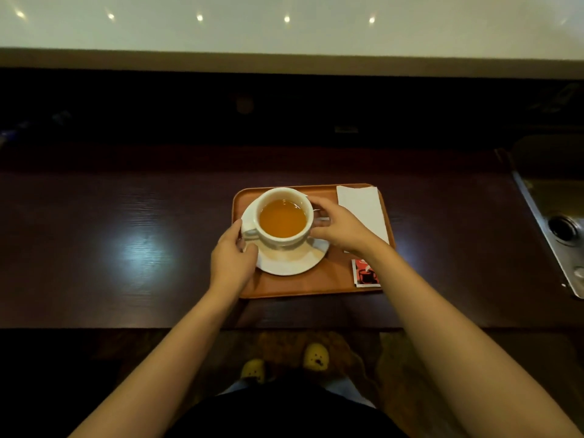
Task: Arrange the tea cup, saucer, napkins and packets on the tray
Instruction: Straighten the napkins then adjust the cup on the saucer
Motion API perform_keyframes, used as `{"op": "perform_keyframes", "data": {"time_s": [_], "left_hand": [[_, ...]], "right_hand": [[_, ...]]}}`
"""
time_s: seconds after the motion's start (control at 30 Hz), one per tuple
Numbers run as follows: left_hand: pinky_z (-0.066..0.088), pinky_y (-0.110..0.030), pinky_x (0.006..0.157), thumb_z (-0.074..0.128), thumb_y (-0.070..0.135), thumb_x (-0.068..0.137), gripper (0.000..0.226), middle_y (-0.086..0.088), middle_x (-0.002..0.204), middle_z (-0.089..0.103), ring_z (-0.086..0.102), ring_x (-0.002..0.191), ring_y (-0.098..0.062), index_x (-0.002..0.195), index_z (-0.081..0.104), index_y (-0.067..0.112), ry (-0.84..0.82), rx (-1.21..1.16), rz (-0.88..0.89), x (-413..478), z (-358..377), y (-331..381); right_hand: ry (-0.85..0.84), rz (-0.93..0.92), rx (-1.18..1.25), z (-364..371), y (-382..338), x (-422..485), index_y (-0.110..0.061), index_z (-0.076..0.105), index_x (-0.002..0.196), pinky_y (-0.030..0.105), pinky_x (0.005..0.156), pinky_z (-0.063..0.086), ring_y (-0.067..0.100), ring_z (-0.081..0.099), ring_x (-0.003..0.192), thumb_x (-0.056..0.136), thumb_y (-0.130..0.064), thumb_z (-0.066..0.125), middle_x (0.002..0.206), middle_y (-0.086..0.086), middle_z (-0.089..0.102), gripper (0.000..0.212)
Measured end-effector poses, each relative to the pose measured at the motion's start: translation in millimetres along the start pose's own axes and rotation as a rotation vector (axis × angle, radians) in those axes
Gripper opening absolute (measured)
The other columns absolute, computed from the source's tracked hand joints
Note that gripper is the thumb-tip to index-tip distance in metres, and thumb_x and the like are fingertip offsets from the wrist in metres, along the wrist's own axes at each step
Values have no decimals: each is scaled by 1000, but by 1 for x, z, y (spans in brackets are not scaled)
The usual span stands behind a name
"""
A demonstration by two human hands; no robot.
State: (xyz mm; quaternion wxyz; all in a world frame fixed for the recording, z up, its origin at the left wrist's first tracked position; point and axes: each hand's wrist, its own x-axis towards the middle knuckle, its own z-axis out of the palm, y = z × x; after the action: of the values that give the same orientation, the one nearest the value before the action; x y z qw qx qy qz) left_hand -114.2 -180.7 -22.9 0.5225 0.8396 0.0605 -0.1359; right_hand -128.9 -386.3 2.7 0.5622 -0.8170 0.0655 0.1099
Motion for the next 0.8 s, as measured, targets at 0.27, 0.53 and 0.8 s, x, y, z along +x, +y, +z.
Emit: {"op": "perform_keyframes", "data": {"time_s": [0.27, 0.53, 0.8], "left_hand": [[44, -34, 96, 52, 7, 83, 59, -2, 141, 46, 48, 123, -20, 135, 39, 30, -100, -12, 30, 15, -12, 0], [42, -29, 73, 44, 2, 82, 56, -2, 125, 56, 52, 99, -16, 131, 44, 30, -198, 85, 57, 23, -19, 1], [49, -21, 60, 45, 0, 80, 66, -10, 127, 54, 58, 81, -13, 141, 32, 22, -262, 82, 7, 30, -18, 5]], "right_hand": [[151, 76, -47, 13, 11, -6, -22, 38, 134, 28, 92, 44, 19, 47, 120, 79, -9, 66, 137, 4, 46, 63], [330, 290, -265, 25, 34, -11, -13, 44, 132, 34, 94, 44, 26, 51, 116, 81, -9, 59, 133, 11, 49, 53], [399, 341, -268, 33, 29, -12, -11, 42, 134, 40, 102, 42, 28, 49, 120, 83, -7, 56, 135, 13, 48, 53]]}}
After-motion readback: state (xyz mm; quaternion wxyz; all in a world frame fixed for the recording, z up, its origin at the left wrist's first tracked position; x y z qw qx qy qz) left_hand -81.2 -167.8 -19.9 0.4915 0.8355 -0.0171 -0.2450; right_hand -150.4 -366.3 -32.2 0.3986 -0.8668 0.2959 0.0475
